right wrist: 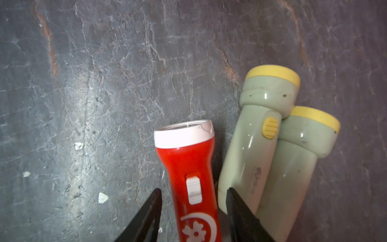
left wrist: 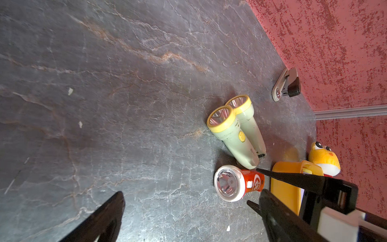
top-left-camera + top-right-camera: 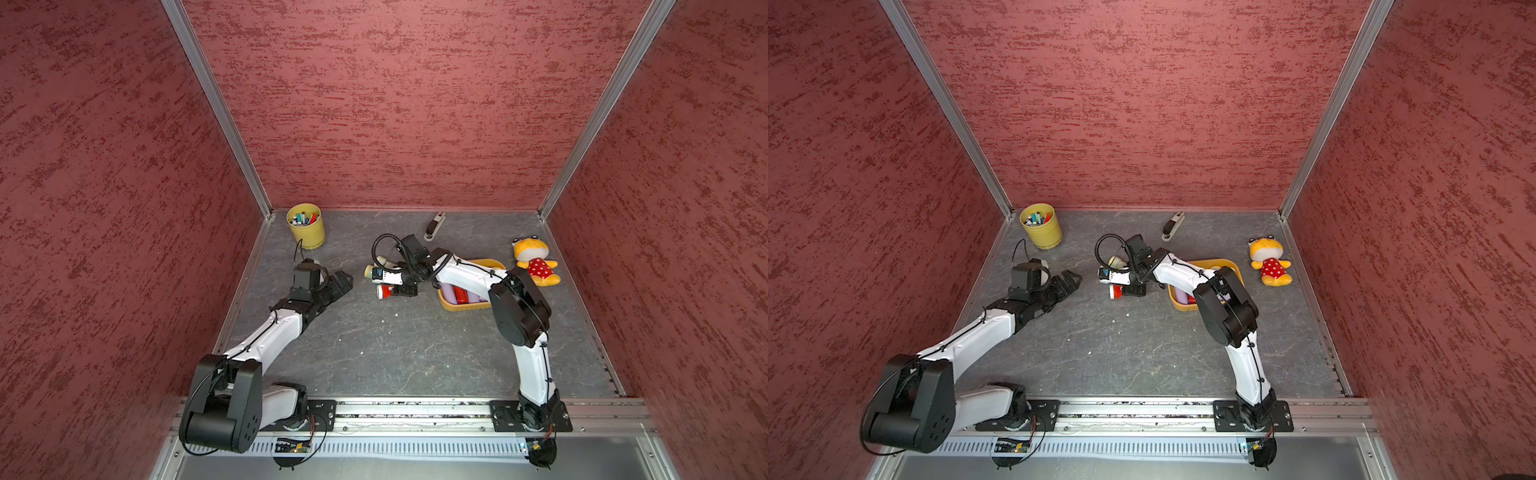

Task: Put the flashlights into the storage boxes
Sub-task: Pick up the flashlight from the center of the board.

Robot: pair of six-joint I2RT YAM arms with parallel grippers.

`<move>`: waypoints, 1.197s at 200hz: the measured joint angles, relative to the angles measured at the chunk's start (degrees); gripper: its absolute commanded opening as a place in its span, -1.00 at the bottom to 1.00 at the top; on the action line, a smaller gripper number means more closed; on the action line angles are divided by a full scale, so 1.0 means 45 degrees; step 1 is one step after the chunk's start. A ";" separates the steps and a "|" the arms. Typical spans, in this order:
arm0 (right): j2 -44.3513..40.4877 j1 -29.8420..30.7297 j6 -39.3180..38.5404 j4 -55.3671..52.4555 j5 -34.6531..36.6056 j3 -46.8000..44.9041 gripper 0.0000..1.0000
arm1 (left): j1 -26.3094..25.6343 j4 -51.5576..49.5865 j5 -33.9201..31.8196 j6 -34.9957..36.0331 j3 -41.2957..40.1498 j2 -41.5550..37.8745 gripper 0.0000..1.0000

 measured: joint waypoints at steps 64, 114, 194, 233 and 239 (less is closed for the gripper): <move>0.0612 0.0015 -0.0039 -0.0287 -0.0189 0.0243 0.02 | 0.0010 0.0112 0.0170 0.0005 0.0000 0.0141 0.99; 0.0908 0.0049 -0.0058 -0.0612 -0.0238 0.0563 -0.06 | 0.0010 0.0287 0.0355 0.0019 0.0000 0.0219 0.99; 0.1078 0.0102 -0.0126 -0.0826 0.0015 0.0578 -0.32 | -0.0015 0.0442 0.0661 0.0049 0.0000 0.0398 0.99; 0.0471 0.0107 -0.0068 -0.0520 0.0005 0.0005 -0.40 | -0.0389 0.0379 0.0699 0.0272 0.0228 0.0534 0.99; 0.0248 0.0112 -0.0044 -0.0427 0.0000 -0.0155 -0.41 | -0.0525 0.0340 0.0695 0.0335 0.0335 0.0573 0.99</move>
